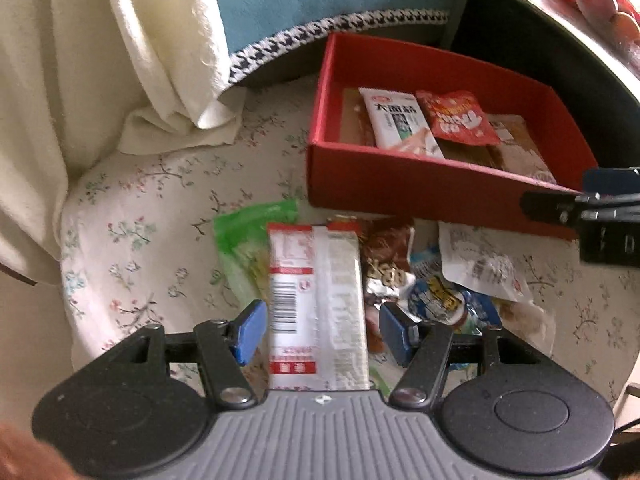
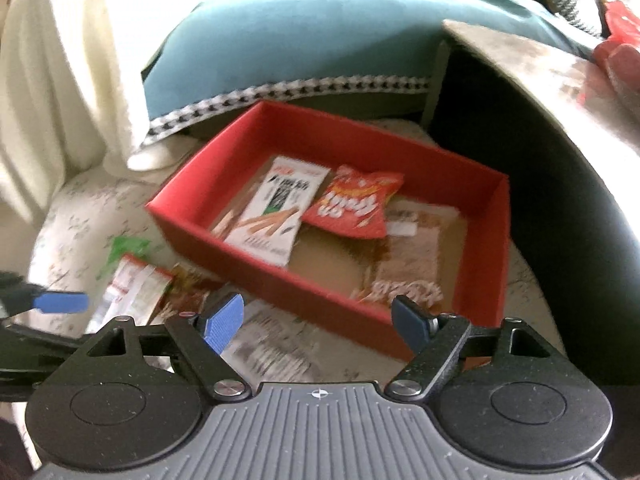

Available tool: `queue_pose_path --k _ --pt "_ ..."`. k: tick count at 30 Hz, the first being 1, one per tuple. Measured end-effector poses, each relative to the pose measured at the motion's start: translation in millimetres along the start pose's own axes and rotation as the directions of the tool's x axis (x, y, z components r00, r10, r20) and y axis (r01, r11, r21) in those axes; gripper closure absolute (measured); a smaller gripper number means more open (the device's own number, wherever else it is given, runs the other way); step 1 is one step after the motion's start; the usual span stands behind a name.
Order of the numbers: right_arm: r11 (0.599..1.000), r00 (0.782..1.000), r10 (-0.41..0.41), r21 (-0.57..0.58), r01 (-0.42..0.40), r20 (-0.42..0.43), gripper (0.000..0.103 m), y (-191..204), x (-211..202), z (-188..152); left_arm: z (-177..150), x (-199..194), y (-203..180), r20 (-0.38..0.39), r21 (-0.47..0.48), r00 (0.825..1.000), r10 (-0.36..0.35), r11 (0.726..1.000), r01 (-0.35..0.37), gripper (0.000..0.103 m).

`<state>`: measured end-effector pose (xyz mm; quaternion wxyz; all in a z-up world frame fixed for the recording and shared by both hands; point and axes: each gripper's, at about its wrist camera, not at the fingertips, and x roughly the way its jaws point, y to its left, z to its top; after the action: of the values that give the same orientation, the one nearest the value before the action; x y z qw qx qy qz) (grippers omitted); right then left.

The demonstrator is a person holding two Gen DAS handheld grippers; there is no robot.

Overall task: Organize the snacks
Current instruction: 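Grasp the white-red long pack with the left tool while the right tool grasps the clear white packet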

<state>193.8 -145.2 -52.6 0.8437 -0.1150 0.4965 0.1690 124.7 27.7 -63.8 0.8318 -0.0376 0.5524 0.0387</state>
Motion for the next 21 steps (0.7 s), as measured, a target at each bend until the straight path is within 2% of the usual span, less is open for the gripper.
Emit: queue_pose_path --k 8,16,21 --pt "0.996 0.994 0.074 -0.046 -0.078 -0.082 0.017 13 9 -12 -6 14 -10 -0.020 0.022 1.000 0.016 1.000 -0.015 0.038" --pt "0.983 0.969 0.160 -0.063 -0.174 -0.189 0.016 21 35 -16 -6 13 -3 -0.028 -0.001 1.000 0.006 1.000 -0.006 0.037" --pt "0.979 0.968 0.159 -0.097 -0.180 -0.196 0.015 18 61 -10 -10 15 -2 -0.047 -0.003 0.999 -0.014 1.000 0.014 0.037"
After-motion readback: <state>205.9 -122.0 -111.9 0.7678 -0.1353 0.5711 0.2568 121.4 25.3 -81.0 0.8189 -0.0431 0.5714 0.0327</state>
